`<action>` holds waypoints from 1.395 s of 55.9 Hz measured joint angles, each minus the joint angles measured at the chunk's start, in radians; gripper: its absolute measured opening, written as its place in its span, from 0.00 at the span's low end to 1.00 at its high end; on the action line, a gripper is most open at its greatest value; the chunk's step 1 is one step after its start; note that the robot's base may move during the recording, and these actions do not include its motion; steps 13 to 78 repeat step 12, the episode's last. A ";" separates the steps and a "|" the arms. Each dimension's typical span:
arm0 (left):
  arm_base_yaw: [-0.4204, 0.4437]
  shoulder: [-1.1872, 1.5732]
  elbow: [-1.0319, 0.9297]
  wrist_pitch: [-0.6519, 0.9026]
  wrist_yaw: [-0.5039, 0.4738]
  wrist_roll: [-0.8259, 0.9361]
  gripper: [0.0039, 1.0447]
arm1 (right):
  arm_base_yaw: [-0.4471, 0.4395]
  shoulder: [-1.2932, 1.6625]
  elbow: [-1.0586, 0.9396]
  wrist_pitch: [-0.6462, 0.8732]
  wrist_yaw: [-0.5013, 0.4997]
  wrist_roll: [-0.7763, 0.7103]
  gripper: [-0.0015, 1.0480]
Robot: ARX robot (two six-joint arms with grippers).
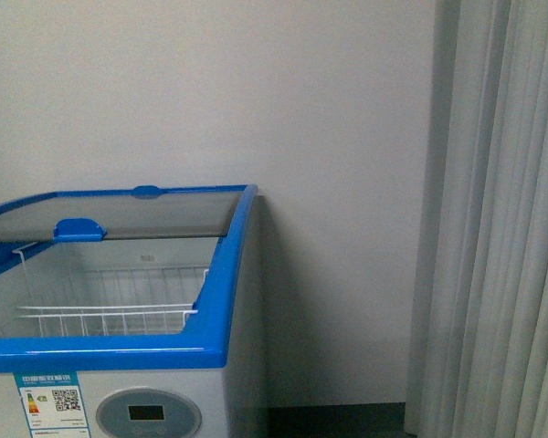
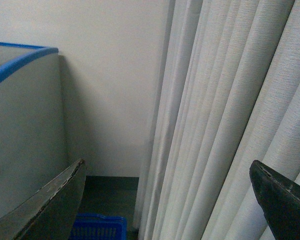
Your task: Put drink in fridge
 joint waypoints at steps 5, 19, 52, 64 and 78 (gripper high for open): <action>0.000 0.000 0.000 0.000 0.000 0.000 0.92 | 0.000 0.000 0.000 0.000 0.000 0.000 0.93; 0.000 0.000 0.000 0.000 0.000 0.000 0.92 | 0.000 0.000 0.000 0.000 0.000 0.000 0.93; 0.000 0.000 0.000 0.000 0.000 0.000 0.92 | 0.000 0.000 0.000 0.000 0.000 0.000 0.93; 0.000 0.000 0.000 0.000 0.000 0.000 0.92 | 0.000 0.000 0.000 0.000 0.000 0.000 0.93; 0.000 0.000 0.000 0.000 0.000 0.000 0.92 | 0.000 0.000 0.000 0.000 0.000 0.000 0.93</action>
